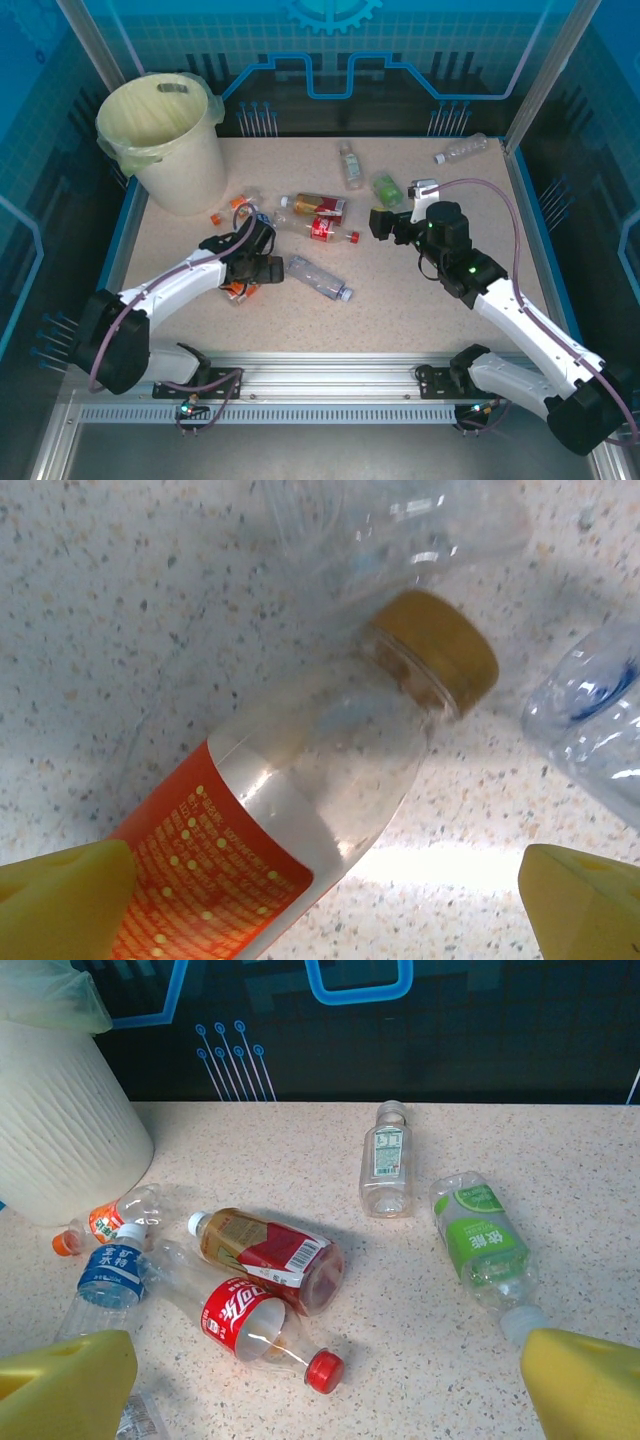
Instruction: Put the plastic bottles in the bin
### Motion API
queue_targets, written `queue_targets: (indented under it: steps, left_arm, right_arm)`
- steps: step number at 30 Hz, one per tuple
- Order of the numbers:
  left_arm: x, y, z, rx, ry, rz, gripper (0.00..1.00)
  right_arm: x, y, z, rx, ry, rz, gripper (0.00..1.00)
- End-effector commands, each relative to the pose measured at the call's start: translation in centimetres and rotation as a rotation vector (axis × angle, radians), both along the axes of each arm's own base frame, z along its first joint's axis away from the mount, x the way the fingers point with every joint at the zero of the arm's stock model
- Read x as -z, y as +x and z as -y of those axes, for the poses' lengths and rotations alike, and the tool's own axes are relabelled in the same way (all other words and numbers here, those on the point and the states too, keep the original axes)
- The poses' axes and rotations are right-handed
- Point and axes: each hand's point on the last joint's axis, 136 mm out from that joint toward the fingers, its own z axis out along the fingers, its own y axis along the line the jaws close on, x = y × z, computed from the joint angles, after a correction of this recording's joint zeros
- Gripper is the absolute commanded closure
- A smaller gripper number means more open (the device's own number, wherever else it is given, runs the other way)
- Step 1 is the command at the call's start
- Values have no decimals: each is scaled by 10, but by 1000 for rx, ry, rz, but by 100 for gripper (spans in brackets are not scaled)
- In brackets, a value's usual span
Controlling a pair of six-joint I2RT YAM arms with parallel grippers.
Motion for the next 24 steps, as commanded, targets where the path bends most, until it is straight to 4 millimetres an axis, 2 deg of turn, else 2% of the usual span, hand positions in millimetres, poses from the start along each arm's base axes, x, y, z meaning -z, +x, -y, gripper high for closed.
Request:
queue_targets:
  steps: [1, 5, 7, 12, 15, 19, 24]
  left_arm:
    - [12, -24, -12, -26, 69, -90, 1]
    - [21, -33, -14, 7, 126, -136, 2]
    - [26, -34, -12, 25, 138, -156, 5]
    - [34, -26, -2, 56, 137, -157, 17]
    - [40, -21, 2, 57, 136, -151, 19]
    - [51, -21, 6, 77, 161, -171, 26]
    - [52, -21, 14, 115, 160, -146, 37]
  right_arm:
    - [-16, 5, 1, 0, 6, 30, 0]
    - [-14, 5, 0, -2, 7, 25, 0]
    - [-14, 5, 0, -4, 10, 24, 0]
    - [-14, 4, -1, -7, 14, 21, 0]
    - [-16, 3, -3, -21, 12, 22, 0]
    - [-16, 1, -6, -43, 12, 15, 0]
    - [-19, 0, -8, -46, 42, 6, 0]
